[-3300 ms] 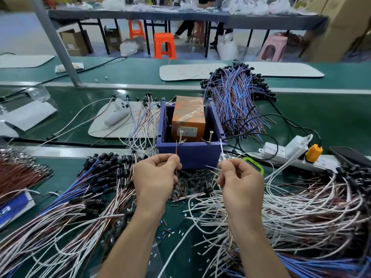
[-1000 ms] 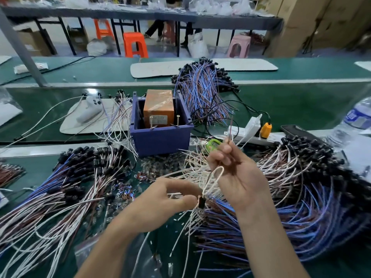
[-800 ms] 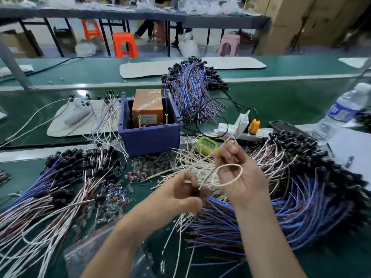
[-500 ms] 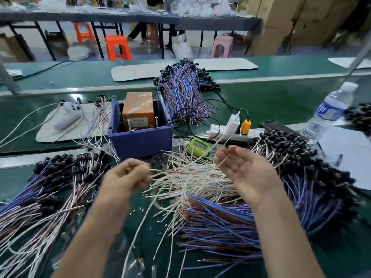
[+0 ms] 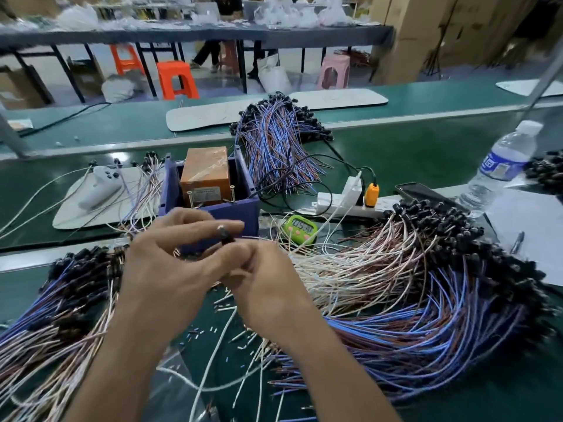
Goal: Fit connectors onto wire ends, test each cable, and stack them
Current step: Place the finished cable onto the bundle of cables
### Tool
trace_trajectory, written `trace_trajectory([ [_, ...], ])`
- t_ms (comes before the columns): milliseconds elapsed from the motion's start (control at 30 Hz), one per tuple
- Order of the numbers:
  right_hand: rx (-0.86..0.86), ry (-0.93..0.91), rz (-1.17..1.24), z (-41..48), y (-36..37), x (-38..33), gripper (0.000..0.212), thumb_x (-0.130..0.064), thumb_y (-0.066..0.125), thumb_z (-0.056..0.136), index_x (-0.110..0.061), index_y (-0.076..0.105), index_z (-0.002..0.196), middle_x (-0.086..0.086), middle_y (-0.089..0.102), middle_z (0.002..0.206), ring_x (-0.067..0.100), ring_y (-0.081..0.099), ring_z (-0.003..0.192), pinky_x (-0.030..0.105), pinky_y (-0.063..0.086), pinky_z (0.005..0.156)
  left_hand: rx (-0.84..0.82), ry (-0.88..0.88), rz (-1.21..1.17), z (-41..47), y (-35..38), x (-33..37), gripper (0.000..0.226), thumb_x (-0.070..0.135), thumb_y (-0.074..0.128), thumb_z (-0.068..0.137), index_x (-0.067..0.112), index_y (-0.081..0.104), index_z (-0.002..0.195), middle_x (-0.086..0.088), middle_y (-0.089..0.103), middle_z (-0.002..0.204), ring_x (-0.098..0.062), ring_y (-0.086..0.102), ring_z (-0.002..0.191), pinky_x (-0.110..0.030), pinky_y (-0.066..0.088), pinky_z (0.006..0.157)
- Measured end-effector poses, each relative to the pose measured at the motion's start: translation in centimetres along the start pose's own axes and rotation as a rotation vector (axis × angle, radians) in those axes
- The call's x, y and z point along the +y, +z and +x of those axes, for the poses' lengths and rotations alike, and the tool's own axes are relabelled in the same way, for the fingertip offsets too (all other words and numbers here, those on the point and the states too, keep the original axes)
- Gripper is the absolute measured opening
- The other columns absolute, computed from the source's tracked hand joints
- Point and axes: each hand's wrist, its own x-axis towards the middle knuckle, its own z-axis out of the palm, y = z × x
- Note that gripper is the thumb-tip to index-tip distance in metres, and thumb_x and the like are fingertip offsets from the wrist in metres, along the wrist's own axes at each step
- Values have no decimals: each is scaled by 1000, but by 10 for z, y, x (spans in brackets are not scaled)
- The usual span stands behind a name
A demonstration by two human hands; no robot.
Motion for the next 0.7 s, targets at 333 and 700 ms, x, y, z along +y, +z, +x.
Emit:
trace_trajectory([
  [333, 425, 128, 1080, 6, -68, 14, 36, -19, 45, 106, -4, 68, 83, 18, 69, 74, 33, 72, 84, 47, 60, 90, -450, -345, -313, -1, 72, -42, 33, 13, 66, 99, 41, 75, 114, 2, 52, 56, -13, 41, 49, -19, 34, 47],
  [700, 633, 340, -336, -6, -191, 64, 52, -31, 49, 105, -12, 63, 58, -3, 55, 45, 13, 51, 43, 26, 39, 45, -478, -102, 122, 29, 106, -48, 23, 38, 65, 99, 60, 74, 99, 3, 66, 61, -6, 39, 47, -24, 28, 47],
])
